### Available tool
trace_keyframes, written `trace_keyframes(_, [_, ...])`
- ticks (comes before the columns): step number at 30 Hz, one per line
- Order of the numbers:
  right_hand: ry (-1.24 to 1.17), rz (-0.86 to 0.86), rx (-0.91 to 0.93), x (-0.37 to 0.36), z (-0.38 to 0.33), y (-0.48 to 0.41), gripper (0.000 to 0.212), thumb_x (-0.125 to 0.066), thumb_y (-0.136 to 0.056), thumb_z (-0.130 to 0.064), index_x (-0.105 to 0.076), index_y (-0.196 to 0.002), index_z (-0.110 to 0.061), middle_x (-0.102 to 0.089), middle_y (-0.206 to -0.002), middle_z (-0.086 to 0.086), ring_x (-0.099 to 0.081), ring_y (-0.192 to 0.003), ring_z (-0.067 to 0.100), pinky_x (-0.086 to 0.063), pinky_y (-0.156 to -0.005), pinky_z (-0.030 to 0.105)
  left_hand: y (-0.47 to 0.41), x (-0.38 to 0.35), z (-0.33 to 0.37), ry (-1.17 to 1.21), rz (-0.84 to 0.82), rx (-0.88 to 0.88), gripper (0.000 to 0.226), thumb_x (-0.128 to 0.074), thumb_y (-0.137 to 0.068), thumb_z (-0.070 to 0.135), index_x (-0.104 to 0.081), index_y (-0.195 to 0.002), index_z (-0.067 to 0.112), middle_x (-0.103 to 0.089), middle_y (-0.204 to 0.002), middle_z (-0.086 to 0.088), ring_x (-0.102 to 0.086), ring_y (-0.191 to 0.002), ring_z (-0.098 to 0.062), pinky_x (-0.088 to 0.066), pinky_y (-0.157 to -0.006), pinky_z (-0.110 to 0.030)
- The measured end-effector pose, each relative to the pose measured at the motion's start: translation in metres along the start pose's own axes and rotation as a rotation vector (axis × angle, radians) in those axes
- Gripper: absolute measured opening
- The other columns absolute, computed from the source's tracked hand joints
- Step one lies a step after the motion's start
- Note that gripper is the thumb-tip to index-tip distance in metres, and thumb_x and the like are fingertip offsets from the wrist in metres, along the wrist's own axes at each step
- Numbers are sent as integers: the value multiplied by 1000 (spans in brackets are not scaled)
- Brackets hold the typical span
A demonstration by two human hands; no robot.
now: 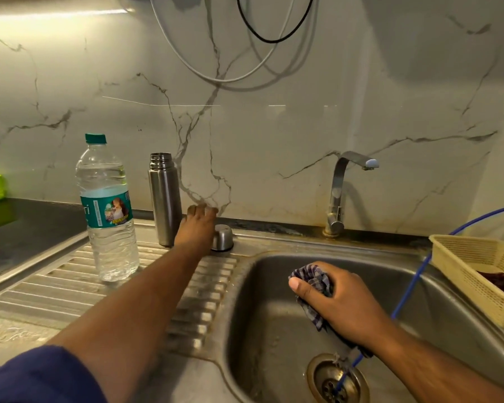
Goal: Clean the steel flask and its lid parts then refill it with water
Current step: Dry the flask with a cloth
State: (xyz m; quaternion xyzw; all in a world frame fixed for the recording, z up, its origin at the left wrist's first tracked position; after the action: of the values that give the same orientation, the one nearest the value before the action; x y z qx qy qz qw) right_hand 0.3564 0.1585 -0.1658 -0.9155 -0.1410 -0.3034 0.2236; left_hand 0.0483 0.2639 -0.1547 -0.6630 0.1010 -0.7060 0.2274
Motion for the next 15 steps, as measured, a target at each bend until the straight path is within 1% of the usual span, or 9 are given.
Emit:
trace_keyframes(2, [-9,-9,12,-2,1,-1,24,-63,-92,-57,-66,-97,-34,-73,-86,-18,-69,-79,-3,-50,-66,12,-3,-12,-7,-115,-173,9,61,-62,-95,14,-36,-151,18,-39,-153,-12,-33,-144,-32,-34,-116,-46])
trace_keyframes(3, [-12,-13,19,-3,0,-1,23,-63,-92,-56,-66,-97,-34,-72,-86,-18,-69,-79,-3,-50,-66,12,-4,-14,-11,-148,-230,12,57,-58,-98,16,-37,-151,17,-42,-152,-13,-37,-142,-32,-35,-115,-46])
trace_keyframes(5, [-13,-10,28,-3,3,-2,24,-63,-92,-57,-66,-98,-34,-73,-86,-17,-69,-80,-3,-51,-66,12,-8,-18,-12,-214,-266,-7,52,-57,-98,14,-41,-148,17,-49,-146,-14,-47,-135,-33,-41,-111,-45])
trace_keyframes(9, [-1,-10,28,-6,7,-3,26,-63,-91,-60,-66,-98,-35,-73,-85,-14,-69,-79,-2,-52,-68,16,-14,-13,-13,-336,-197,-53,43,-61,-96,13,-52,-138,16,-56,-130,-11,-55,-123,-30,-49,-101,-41])
trace_keyframes(11, [6,-1,25,-5,9,-5,27,-63,-91,-60,-66,-97,-35,-72,-82,-14,-69,-76,-2,-51,-67,16,-15,-5,-12,-360,-163,-48,37,-59,-98,12,-54,-134,14,-56,-127,-11,-58,-119,-30,-50,-96,-40])
trace_keyframes(13, [12,9,6,-4,12,-5,27,-63,-90,-61,-66,-98,-34,-72,-80,-12,-69,-74,-1,-50,-66,16,-13,10,-12,-353,-95,-25,32,-57,-99,12,-54,-131,12,-55,-125,-12,-61,-115,-31,-52,-90,-41])
trace_keyframes(15, [-1,10,-26,-4,14,-4,28,-63,-90,-61,-65,-98,-34,-72,-79,-10,-69,-72,0,-51,-66,16,-9,30,-10,-332,2,-1,34,-60,-97,10,-53,-131,11,-54,-125,-14,-63,-110,-32,-53,-85,-41])
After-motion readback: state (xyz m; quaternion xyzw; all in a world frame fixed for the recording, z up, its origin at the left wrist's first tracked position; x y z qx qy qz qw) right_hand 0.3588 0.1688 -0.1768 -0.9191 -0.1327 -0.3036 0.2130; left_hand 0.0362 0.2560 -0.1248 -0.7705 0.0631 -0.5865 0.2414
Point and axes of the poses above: each hand's wrist, its own y-axis away from the middle knuckle, its own x-axis out of the back of the hand, z = x × y, the point moved 7 cm from there along -y, towards the middle knuckle
